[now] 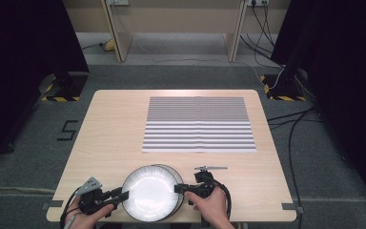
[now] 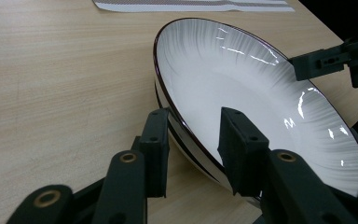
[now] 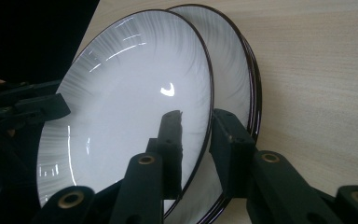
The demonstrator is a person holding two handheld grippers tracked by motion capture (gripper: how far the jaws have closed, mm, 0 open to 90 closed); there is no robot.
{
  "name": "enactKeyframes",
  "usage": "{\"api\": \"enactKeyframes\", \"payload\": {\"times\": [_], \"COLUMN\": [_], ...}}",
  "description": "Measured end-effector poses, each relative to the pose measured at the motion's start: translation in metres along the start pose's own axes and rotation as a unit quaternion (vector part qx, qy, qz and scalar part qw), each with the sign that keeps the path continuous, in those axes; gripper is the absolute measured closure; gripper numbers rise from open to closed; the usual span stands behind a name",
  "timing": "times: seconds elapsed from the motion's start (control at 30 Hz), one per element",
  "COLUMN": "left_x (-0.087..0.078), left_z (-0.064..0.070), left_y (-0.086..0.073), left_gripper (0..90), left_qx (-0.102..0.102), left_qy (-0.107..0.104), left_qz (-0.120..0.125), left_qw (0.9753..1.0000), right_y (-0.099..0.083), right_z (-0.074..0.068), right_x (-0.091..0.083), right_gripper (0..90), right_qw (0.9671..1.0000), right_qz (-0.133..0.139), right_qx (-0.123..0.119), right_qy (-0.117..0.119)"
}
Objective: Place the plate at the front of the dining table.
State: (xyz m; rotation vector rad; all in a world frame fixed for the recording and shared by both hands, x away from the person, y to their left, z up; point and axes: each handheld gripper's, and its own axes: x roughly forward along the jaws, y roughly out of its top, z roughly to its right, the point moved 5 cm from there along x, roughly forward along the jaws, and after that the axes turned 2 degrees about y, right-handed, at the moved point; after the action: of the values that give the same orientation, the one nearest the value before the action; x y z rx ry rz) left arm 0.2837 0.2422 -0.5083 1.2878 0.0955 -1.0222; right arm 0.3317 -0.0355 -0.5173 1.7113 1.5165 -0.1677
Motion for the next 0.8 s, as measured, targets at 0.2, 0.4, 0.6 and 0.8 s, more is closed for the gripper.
{"api": "enactKeyframes", "payload": {"times": [0.2, 0.4, 0.6, 0.8], "left_x": [-0.003, -0.002, -0.002, 0.003], "left_z": [0.002, 0.003, 0.005, 0.010], "left_y": [-0.001, -0.004, -0.005, -0.010], "left_gripper": [61.3, 57.0, 57.7, 58.0], "left_qx": [0.002, -0.006, -0.020, -0.069], "left_qy": [-0.007, -0.018, -0.021, -0.064], "left_qz": [-0.011, -0.023, -0.032, -0.075], "left_qw": [0.9999, 0.9996, 0.9991, 0.9927], "right_y": [-0.002, -0.004, -0.009, -0.009], "right_z": [-0.005, -0.006, -0.008, -0.003], "right_x": [-0.002, -0.002, -0.002, -0.004], "right_gripper": [68.1, 67.6, 67.4, 67.6], "right_qw": [1.0000, 1.0000, 0.9999, 0.9978], "right_qz": [-0.004, 0.001, 0.008, 0.018], "right_qx": [-0.004, 0.003, 0.009, 0.060], "right_qy": [-0.008, -0.006, -0.003, 0.023]}}
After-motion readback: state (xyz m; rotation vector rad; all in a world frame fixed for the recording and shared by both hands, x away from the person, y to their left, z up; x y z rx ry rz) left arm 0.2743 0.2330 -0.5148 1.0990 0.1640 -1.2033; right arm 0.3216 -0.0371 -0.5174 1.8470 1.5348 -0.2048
